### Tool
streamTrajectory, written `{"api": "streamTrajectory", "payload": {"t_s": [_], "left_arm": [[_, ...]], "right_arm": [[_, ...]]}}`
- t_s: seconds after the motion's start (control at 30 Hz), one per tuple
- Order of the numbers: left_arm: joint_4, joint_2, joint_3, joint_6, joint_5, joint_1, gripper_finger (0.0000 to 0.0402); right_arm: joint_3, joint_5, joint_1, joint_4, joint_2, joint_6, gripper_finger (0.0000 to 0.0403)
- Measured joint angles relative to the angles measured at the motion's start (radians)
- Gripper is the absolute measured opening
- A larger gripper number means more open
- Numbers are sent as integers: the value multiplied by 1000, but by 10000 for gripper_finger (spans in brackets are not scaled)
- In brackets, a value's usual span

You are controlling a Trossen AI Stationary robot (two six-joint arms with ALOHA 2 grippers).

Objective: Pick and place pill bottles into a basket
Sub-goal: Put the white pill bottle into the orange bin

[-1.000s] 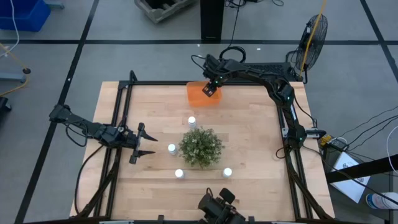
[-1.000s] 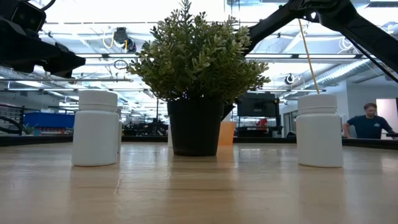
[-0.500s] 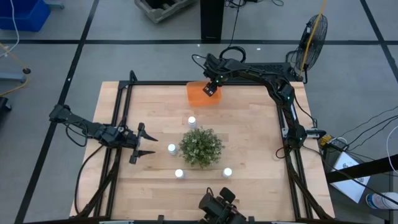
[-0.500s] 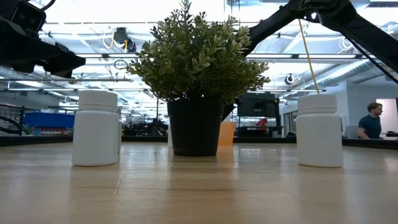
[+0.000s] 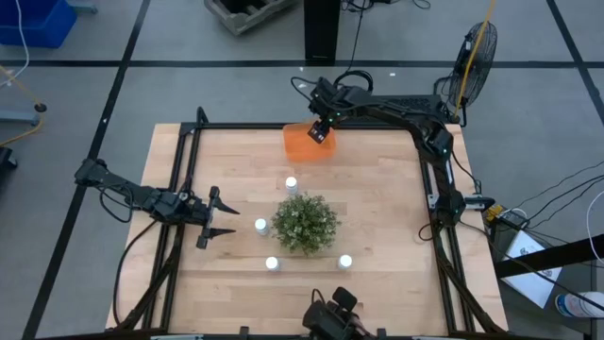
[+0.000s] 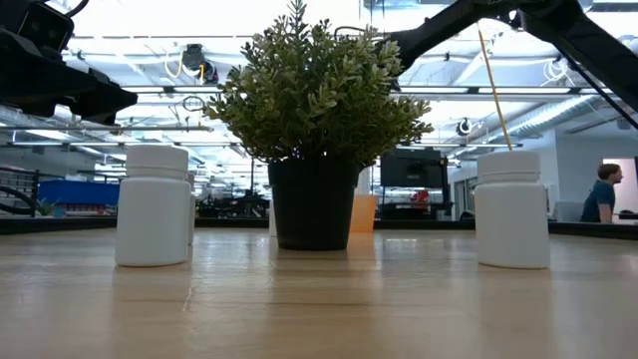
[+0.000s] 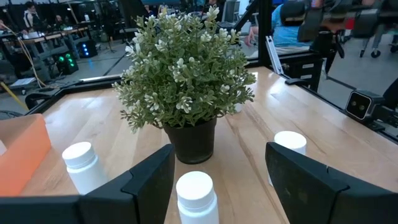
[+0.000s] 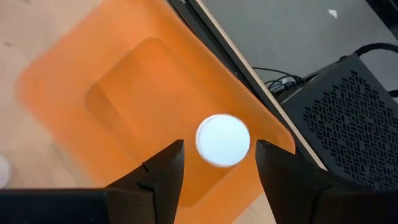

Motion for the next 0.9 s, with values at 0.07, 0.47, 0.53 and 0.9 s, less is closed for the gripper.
{"api": "streamTrajectory", "payload": {"t_s": [0.07, 0.47, 0.53, 0.9], "left_arm": [[0, 0, 0, 5, 0, 0, 255], [1, 0, 0, -2, -6, 0, 255], [1, 0, 0, -2, -6, 0, 255], [2, 0, 0, -11, -6, 0, 255]], "right_arm": [[0, -2, 12, -6, -24, 0, 190], [0, -110, 178, -121, -139, -6, 186], [0, -110, 210, -152, -137, 29, 186], [-57, -105, 283, -258, -132, 143, 185]]}}
